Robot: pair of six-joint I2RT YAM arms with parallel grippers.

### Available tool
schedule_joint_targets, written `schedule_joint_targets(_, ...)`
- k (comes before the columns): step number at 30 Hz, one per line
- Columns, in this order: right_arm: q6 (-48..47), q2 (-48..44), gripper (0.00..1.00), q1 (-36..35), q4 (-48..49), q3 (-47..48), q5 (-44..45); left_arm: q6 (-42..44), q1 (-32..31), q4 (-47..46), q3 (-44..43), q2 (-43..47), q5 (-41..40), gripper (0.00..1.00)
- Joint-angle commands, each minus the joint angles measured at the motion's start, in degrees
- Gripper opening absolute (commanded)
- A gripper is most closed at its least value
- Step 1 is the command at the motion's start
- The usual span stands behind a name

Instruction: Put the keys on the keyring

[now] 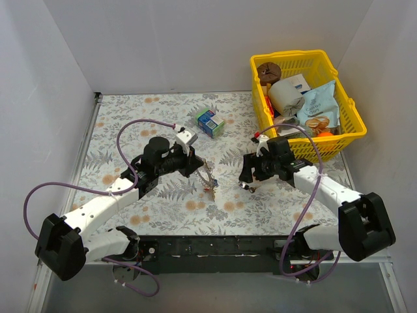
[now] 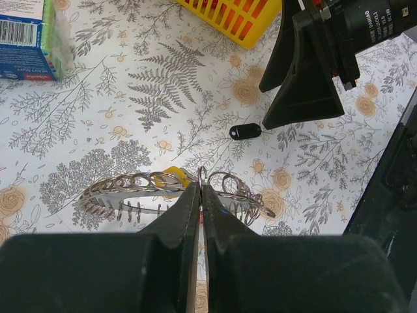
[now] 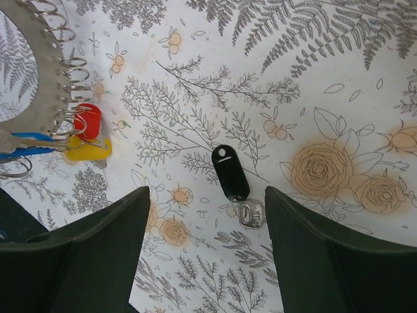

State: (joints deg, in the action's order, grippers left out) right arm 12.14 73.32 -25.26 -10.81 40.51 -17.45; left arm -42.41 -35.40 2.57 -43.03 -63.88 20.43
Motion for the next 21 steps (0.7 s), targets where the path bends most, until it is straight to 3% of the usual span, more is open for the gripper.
schedule_joint_targets(1,-0.98,0.51,0.77,-0.5,-3.25,2.2,2.95,0.05,-0.37,-1.25,-0.75,2.7,1.02,0.0)
schedule_joint_targets(9,-1.24,3.4,0.68,-1.2,-6.06,1.94,4.01,0.05,-0.46,-1.25,-0.31,2.88,1.37,0.0)
schedule_joint_targets(21,-1.24,7.27,0.45,-1.55,-6.33,1.94,5.68,-0.13,-0.46,-1.42,-0.3,2.44,2.69,0.0)
